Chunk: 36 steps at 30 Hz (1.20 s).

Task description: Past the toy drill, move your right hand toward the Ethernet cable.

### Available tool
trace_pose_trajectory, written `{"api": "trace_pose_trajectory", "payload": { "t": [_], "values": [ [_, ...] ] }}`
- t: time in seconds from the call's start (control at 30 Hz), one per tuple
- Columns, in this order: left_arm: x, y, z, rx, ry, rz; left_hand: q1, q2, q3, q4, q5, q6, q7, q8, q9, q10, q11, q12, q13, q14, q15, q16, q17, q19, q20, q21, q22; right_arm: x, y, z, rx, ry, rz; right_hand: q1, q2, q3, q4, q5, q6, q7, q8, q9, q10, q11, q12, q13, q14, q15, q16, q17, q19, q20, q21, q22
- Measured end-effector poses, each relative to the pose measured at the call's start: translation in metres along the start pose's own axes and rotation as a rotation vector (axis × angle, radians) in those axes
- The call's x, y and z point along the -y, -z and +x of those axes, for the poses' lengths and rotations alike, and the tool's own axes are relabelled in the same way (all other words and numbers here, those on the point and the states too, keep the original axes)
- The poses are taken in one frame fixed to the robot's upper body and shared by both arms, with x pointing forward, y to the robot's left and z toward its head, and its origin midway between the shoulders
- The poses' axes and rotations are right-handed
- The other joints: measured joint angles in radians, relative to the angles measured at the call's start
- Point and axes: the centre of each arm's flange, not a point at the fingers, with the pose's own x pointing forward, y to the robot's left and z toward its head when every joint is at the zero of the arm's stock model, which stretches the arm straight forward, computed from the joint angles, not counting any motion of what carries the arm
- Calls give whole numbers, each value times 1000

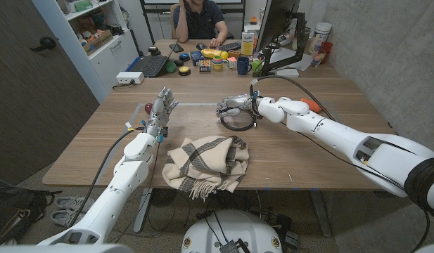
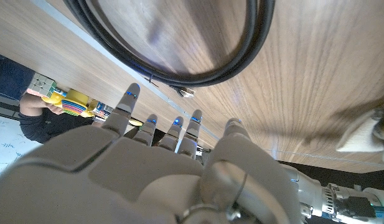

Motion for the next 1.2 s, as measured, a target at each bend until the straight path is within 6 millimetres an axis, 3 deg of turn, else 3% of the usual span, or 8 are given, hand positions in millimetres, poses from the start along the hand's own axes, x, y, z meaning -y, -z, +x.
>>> {"api": "trace_pose_trajectory", "payload": {
  "t": [0.27,1.2],
  "values": [
    [0,0,0,0,0,-1,0,0,0,0,3,0,0,0,0,0,0,0,0,0,0,0,0,0,0,0,0,0,1,1,-5,-5,3,5,-5,4,-4,0,1,-9,-11,0,4,4,-8,-5,9,2,0,0,0,0,-8,0],
    [0,2,6,-7,4,-2,0,0,-7,1,3,0,0,0,0,0,0,0,0,0,0,0,0,3,4,-11,0,-3,4,5,-1,-21,21,23,-12,21,-13,0,20,-12,-15,3,12,2,-22,-2,29,0,0,-2,0,0,-26,0]
  ]
}}
